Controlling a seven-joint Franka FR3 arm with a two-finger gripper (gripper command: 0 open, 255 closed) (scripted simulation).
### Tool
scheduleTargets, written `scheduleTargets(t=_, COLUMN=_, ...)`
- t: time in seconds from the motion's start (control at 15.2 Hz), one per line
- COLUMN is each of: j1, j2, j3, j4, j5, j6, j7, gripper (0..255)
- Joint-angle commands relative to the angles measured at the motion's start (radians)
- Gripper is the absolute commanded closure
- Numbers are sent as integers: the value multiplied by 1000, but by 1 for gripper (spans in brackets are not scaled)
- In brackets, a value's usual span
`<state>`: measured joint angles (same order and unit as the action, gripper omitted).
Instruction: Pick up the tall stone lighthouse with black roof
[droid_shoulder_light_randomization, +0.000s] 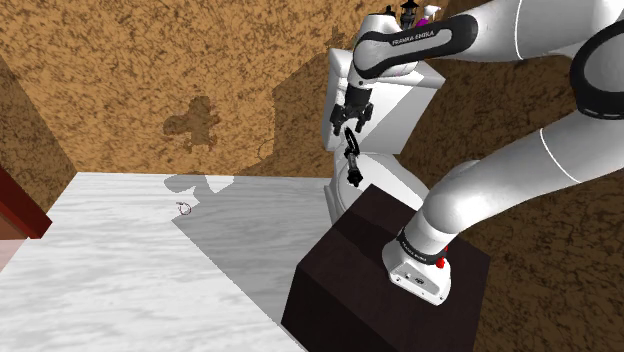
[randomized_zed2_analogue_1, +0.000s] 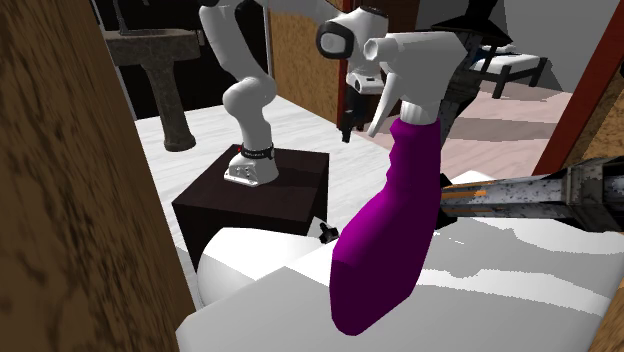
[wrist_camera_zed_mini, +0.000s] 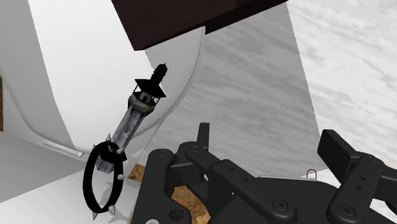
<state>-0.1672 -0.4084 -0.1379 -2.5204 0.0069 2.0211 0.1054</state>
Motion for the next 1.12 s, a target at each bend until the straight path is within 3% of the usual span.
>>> scheduleTargets(t=0.0, j1=-17, j2=62, j3=-13, j4=-8, j5=-6, j6=72, j7=15, gripper=0)
scheduleTargets(t=0.59, j1=-87, j2=343, j3=-84, j4=17, j5=-7, j6=329, j7=57, gripper=0)
scheduleTargets(t=1.06, j1=-142, j2=579, j3=-131, j4=88, j5=48, j6=492, j7=61, gripper=0)
